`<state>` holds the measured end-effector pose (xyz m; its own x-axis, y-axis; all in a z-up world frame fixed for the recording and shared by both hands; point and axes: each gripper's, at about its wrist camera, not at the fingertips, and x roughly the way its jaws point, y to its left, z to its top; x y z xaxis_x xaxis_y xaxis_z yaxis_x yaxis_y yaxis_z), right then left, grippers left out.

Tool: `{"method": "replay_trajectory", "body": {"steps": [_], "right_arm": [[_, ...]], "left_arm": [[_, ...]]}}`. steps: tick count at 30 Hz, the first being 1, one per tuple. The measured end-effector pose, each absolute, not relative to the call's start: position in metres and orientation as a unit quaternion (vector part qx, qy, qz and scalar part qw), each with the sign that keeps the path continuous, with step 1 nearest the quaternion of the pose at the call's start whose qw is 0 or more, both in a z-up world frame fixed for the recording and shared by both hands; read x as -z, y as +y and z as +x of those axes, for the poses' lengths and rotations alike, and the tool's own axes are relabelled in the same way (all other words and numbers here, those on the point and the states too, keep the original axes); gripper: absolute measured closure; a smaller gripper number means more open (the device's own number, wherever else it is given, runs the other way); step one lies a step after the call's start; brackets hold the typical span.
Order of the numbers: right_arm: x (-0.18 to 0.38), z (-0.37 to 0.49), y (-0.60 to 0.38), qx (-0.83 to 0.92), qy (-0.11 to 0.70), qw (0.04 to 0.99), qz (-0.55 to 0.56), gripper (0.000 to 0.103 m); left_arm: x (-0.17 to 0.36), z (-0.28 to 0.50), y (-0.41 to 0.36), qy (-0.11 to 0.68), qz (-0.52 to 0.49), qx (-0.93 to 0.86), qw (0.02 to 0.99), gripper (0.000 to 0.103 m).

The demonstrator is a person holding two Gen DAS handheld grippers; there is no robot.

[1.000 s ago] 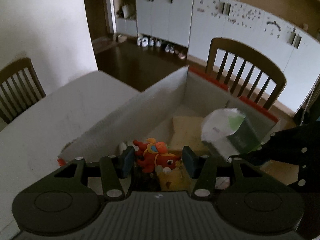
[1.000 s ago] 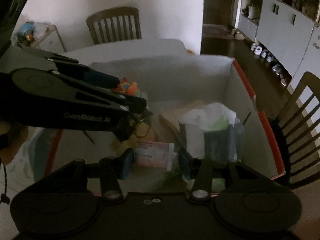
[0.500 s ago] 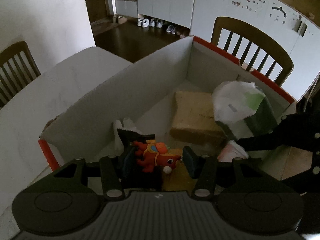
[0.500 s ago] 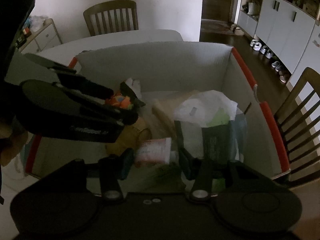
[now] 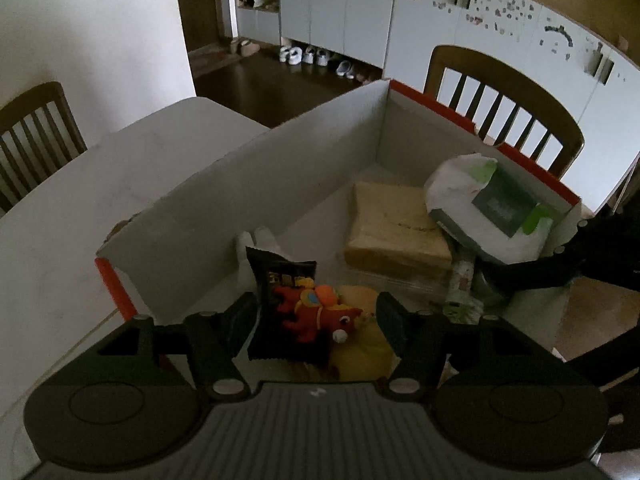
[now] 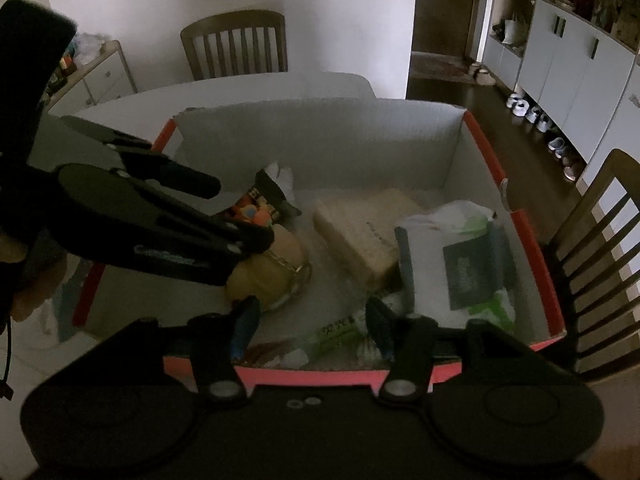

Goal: Organize objects

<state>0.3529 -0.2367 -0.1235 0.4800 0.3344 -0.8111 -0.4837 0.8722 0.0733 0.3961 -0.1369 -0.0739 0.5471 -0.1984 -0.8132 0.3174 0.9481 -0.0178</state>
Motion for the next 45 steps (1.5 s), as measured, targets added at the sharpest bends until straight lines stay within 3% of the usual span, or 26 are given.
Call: {"method": "replay_trajectory", "body": {"steps": [23, 31, 38, 41, 45], "right_arm": [[0.082, 0.311, -0.268, -0.207, 0.381, 0.900, -0.043, 0.042], [0.069, 0.293, -0.271, -0.211, 0.353, 0.911, -0.027, 0.036], [0.063, 0.279, -0.270, -0.213, 0.335, 0.918, -0.018, 0.024], [0.062, 0.274, -0.271, -0.215, 0.328, 0.920, -0.014, 0.019], [0.060, 0.267, -0.271, -0.217, 0.319, 0.922, -0.008, 0.012]], "left_arm": [[0.020, 0.323, -0.121, 0.369, 0.023, 0.155, 0.916, 0.038], [0.011, 0.294, -0.115, 0.359, 0.008, 0.158, 0.920, 0.038], [0.010, 0.273, -0.105, 0.350, -0.002, 0.146, 0.925, 0.038], [0.010, 0.265, -0.100, 0.347, -0.006, 0.141, 0.927, 0.021], [0.010, 0.256, -0.094, 0.344, -0.012, 0.133, 0.930, 0.020]]}}
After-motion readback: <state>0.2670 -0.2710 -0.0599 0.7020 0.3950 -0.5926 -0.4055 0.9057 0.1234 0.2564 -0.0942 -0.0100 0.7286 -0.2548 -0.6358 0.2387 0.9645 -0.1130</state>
